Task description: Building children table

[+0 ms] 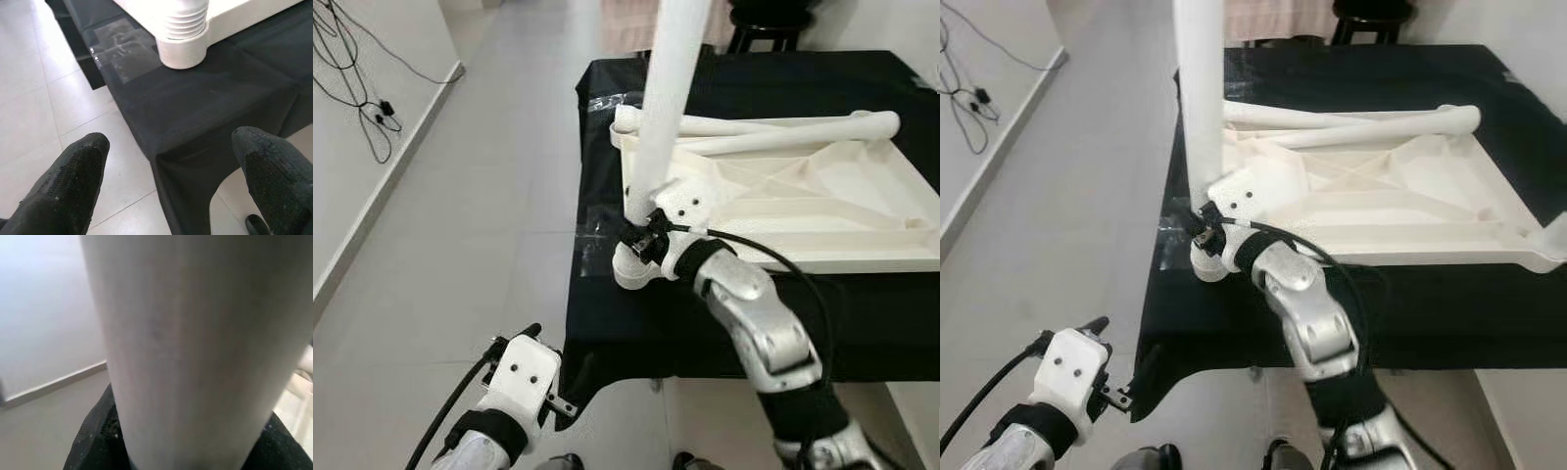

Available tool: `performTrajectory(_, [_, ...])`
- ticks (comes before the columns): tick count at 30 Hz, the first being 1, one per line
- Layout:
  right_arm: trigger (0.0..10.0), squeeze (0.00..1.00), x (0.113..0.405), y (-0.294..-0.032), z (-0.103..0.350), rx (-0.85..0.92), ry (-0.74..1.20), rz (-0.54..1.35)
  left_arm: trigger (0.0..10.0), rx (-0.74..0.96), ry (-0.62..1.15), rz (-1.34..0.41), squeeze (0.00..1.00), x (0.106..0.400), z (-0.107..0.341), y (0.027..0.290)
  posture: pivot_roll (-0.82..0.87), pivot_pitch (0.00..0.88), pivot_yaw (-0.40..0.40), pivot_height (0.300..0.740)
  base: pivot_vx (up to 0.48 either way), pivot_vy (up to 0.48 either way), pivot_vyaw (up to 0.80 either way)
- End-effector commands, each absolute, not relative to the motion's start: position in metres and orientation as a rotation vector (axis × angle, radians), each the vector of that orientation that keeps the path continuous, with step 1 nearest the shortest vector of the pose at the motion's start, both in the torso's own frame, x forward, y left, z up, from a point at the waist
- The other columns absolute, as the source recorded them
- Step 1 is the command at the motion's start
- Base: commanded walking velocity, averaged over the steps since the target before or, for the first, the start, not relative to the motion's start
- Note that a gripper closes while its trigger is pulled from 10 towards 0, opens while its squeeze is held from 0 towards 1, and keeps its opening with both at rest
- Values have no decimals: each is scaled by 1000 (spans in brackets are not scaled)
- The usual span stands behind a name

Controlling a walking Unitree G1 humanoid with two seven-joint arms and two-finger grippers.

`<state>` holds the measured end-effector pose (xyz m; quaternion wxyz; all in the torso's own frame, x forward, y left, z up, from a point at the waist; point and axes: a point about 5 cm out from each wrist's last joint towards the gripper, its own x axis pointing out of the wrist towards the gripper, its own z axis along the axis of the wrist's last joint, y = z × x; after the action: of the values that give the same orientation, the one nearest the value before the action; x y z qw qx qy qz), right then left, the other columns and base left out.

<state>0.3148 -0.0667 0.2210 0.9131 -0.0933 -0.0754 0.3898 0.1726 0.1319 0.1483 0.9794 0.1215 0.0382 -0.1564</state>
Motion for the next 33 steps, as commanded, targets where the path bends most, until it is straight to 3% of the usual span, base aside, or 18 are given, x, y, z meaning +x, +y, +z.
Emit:
performTrajectory(1, [10000, 0, 313, -56, 201, -204, -45, 986, 10000, 247, 85, -308, 0, 172, 147, 134, 70, 194, -1, 740, 0, 0, 0])
performTrajectory(8, [10000, 0, 324, -50, 218, -319, -53, 1352, 10000, 244, 82, -310, 0, 169, 150, 133, 82, 211, -4, 740, 0, 0, 0])
performTrajectory(15, [10000, 0, 333, -44, 224, -355, -56, 1498, 10000, 239, 90, -304, 0, 165, 151, 133, 91, 234, -8, 740, 0, 0, 0])
performTrajectory(23, [10000, 0, 351, -38, 232, -259, -69, 1473, 10000, 230, 103, -305, 0, 160, 151, 132, 94, 263, -13, 740, 0, 0, 0])
performTrajectory(30, [10000, 0, 361, -49, 225, -161, -81, 1282, 10000, 227, 108, -305, 0, 158, 151, 132, 94, 268, -12, 740, 0, 0, 0])
performTrajectory(33, [10000, 0, 366, -65, 228, -26, -106, 1173, 10000, 232, 110, -312, 0, 160, 150, 133, 88, 262, 1, 740, 0, 0, 0])
